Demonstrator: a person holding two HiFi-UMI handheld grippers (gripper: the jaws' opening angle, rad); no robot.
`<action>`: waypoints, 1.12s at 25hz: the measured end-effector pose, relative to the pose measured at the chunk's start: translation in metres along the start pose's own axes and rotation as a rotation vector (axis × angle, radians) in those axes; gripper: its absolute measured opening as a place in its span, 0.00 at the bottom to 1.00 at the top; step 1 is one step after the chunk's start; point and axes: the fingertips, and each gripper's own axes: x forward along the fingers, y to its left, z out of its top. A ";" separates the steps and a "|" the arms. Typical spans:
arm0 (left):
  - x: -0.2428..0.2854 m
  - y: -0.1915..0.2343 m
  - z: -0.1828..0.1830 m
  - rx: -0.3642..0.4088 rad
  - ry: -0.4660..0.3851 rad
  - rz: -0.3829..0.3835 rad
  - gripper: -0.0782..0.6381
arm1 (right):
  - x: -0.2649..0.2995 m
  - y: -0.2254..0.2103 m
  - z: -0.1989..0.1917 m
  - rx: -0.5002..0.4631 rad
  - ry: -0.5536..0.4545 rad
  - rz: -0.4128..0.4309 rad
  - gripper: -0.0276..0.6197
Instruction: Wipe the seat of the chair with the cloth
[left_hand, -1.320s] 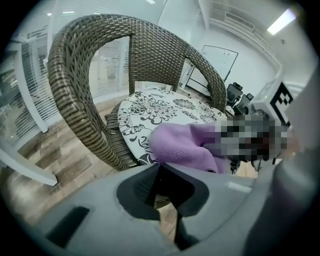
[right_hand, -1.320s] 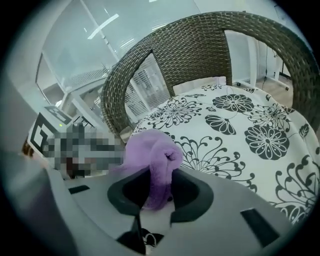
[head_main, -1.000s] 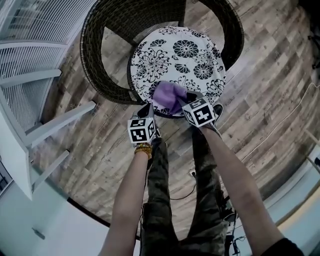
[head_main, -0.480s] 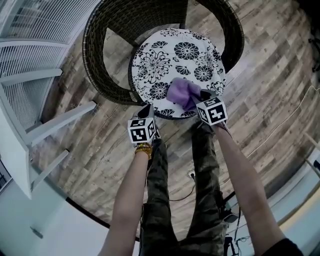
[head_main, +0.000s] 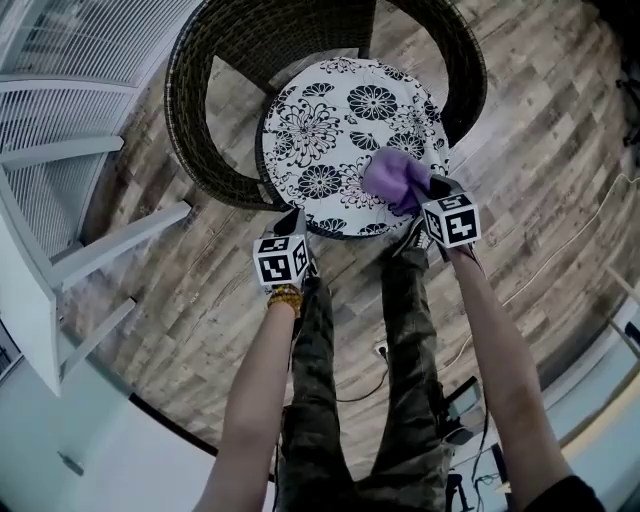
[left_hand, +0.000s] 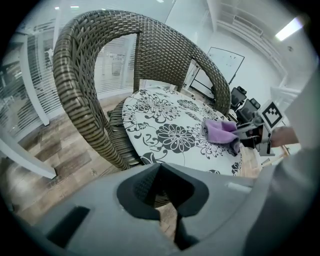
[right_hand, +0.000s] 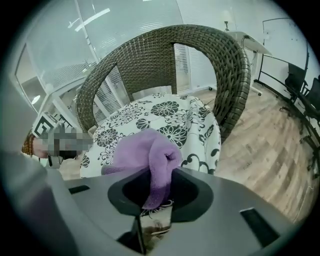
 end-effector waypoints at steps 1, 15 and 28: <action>0.000 0.000 0.000 0.000 0.000 0.000 0.13 | -0.002 -0.004 -0.001 0.003 -0.002 -0.008 0.19; -0.001 0.001 0.001 -0.025 -0.001 -0.001 0.13 | -0.045 -0.075 -0.014 0.125 -0.006 -0.276 0.18; -0.001 0.003 0.001 -0.103 -0.018 -0.019 0.13 | -0.068 0.108 0.089 0.042 -0.361 0.233 0.18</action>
